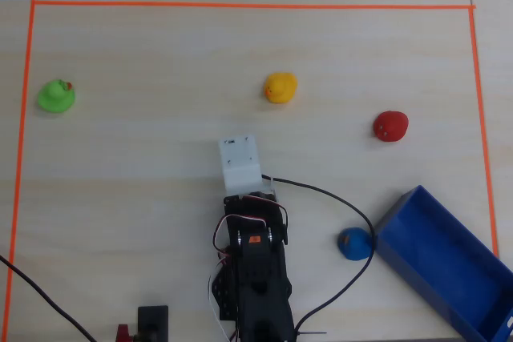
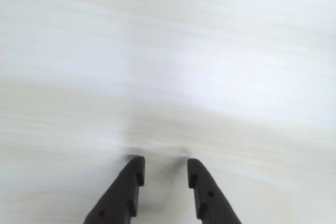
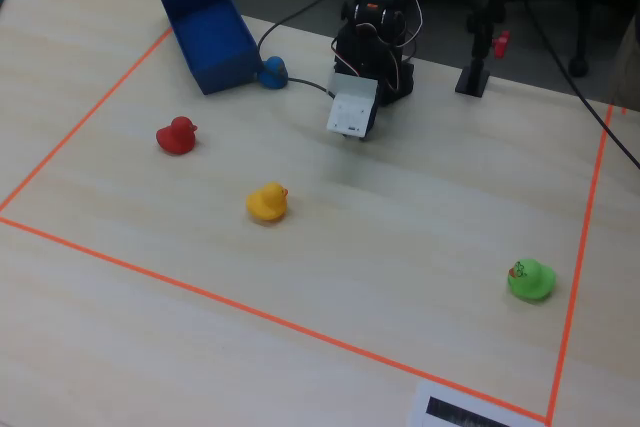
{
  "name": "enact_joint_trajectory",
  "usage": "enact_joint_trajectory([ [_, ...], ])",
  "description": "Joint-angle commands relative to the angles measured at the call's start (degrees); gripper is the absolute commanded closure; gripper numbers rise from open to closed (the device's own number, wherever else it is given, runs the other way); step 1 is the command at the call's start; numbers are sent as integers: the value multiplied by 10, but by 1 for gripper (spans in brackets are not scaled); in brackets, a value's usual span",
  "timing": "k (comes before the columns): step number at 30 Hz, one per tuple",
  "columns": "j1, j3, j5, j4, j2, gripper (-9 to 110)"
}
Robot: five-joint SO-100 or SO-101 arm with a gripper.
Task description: Grasp red duck and put it into box.
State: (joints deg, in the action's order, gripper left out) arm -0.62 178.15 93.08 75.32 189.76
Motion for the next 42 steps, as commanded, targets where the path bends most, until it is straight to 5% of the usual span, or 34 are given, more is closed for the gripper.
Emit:
enact_joint_trajectory([
  [1, 3, 1, -4, 18, 0, 92],
  [25, 3, 1, -4, 18, 0, 93],
  [31, -5, 1, 1, 18, 0, 101],
  [42, 50, -60, -3, -229, -129, 101],
])
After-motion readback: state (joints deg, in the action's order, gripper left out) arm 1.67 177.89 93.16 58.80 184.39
